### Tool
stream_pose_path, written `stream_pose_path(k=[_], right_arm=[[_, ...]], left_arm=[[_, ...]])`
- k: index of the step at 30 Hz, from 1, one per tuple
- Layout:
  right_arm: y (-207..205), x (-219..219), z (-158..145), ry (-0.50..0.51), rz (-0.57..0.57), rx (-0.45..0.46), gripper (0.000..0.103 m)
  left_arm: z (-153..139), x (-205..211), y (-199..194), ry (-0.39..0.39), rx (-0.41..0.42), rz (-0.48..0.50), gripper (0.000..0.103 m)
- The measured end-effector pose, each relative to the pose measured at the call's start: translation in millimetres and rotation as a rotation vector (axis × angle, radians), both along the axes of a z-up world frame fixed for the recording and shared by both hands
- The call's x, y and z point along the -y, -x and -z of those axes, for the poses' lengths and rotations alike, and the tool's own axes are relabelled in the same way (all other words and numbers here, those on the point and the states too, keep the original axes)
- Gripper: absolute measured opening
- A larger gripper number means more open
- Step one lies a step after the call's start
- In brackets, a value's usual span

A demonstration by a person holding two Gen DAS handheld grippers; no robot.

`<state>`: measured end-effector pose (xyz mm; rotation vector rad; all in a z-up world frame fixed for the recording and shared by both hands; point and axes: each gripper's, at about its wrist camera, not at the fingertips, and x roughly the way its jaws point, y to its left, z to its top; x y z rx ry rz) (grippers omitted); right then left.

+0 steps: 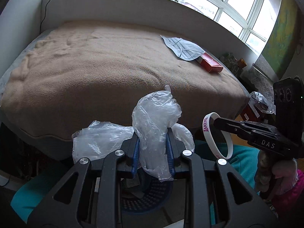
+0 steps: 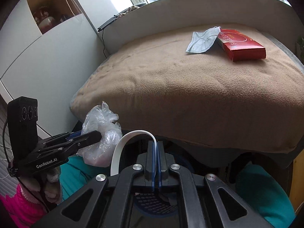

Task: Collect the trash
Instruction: 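Carry the plastic bag and wristband down over the wastebasket, then open both tools to drop the bag and wristband into the wastebasket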

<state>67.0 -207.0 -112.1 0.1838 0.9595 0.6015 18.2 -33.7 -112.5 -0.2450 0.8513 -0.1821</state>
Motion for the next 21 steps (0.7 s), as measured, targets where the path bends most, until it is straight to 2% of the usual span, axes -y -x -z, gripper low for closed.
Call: stream_pose_path(k=[4, 8, 12, 21], right_arm=[[6, -5, 27, 0.046, 0.005, -0.039, 0.000], [10, -10, 57, 0.067, 0.009, -0.104, 0.000], [12, -13, 79, 0.088, 0.008, -0.154, 0.000], [18, -24, 108, 0.138, -0.023, -0.221, 0.004]], left_arm=[[37, -4, 1, 0.050, -0.094, -0.009, 0.024], [77, -9, 0, 0.055, -0.190, -0.036, 0.024], [113, -18, -2, 0.095, -0.278, -0.067, 0.024], [162, -27, -4, 0.132, -0.398, -0.107, 0.024]])
